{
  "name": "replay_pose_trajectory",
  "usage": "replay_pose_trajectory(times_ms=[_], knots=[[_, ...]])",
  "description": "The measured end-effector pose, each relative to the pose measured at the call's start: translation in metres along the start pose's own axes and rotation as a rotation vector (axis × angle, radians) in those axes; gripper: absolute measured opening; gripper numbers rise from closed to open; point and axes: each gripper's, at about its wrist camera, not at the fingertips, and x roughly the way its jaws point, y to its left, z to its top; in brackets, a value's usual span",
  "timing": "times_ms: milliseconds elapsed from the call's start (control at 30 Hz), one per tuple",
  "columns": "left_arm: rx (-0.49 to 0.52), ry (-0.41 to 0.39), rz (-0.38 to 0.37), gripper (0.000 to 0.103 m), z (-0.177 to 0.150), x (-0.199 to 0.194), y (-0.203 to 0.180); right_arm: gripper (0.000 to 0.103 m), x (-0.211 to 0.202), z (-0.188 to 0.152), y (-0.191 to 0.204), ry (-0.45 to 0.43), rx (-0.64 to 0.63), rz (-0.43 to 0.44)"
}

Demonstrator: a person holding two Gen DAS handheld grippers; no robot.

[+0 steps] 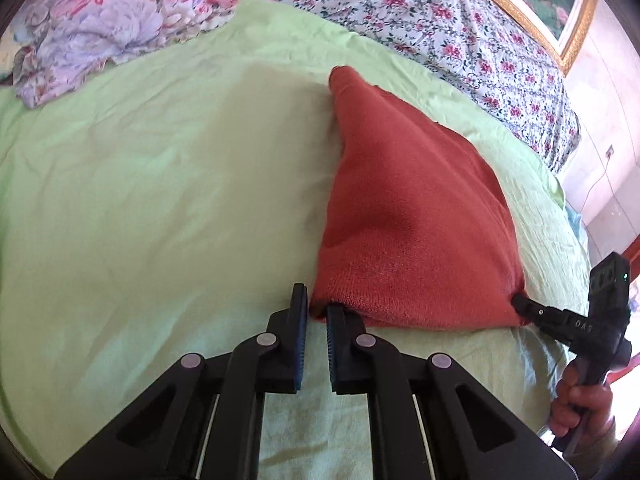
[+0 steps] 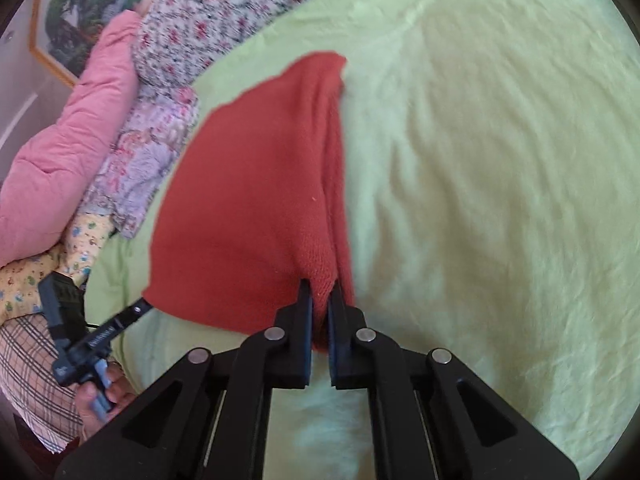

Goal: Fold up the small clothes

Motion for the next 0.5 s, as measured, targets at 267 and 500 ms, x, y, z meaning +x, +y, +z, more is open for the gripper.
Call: replay_pose_trajectory(times_ms=[267, 500], knots=[[0.024, 0.016, -0.036, 0.007, -0.003, -0.004, -0.007, 0.007, 0.000, 0.005, 0.005, 0.013, -0.031, -0.072], [0.134, -0.028, -0.118, 0.018, 0.020, -0.042, -0.020, 0.031, -0.032, 0.019, 0.009, -0.055, 0.011, -0.076]])
